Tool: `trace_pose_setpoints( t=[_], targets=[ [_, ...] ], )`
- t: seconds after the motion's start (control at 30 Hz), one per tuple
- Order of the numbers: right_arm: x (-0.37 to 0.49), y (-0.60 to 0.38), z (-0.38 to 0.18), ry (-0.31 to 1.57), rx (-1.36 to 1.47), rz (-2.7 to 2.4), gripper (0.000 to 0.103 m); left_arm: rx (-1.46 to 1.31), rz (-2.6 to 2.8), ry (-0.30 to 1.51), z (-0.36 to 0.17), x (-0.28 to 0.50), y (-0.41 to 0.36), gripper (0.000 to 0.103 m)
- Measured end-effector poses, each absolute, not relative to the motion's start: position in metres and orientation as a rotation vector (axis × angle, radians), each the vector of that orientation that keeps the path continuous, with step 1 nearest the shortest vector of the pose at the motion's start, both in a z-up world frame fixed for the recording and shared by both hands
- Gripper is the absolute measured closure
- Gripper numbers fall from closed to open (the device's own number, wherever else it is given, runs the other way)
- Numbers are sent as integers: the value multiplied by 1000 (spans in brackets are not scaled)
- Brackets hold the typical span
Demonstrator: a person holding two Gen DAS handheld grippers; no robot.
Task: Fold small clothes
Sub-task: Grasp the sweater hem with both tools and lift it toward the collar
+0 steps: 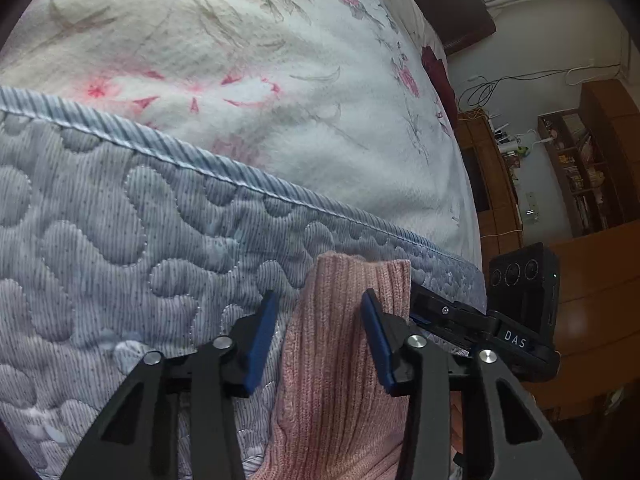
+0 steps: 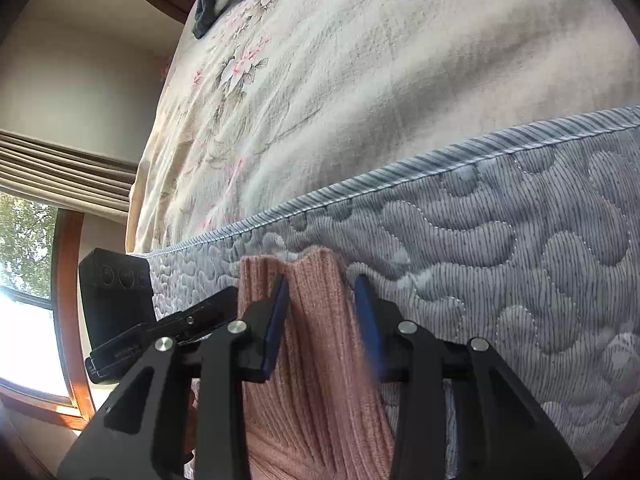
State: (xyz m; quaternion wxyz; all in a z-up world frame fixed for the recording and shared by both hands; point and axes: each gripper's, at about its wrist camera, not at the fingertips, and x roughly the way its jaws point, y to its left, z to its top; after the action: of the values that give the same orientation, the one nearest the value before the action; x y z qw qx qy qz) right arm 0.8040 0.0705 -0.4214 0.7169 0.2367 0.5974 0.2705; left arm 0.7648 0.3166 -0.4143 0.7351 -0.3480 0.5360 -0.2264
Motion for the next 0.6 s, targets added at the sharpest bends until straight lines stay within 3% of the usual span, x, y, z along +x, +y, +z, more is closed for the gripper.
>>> trace_pose_setpoints(
  t=[0.07,0.1,0.13,0.6],
  targets=[
    [803,72,-418,1303,472,596,94,-739,-486,1157,-410,762,314,83],
    [801,69,-415,1289,470,593,95,-740,-490,1138,-406,760,314,91],
    [799,65,-410,1269,478,592,96,-743,-487,1114,-400,756,316,93],
    [706,22,-302,1023,461,769,98,-680,-600,865,-301,659,335,97]
  ],
)
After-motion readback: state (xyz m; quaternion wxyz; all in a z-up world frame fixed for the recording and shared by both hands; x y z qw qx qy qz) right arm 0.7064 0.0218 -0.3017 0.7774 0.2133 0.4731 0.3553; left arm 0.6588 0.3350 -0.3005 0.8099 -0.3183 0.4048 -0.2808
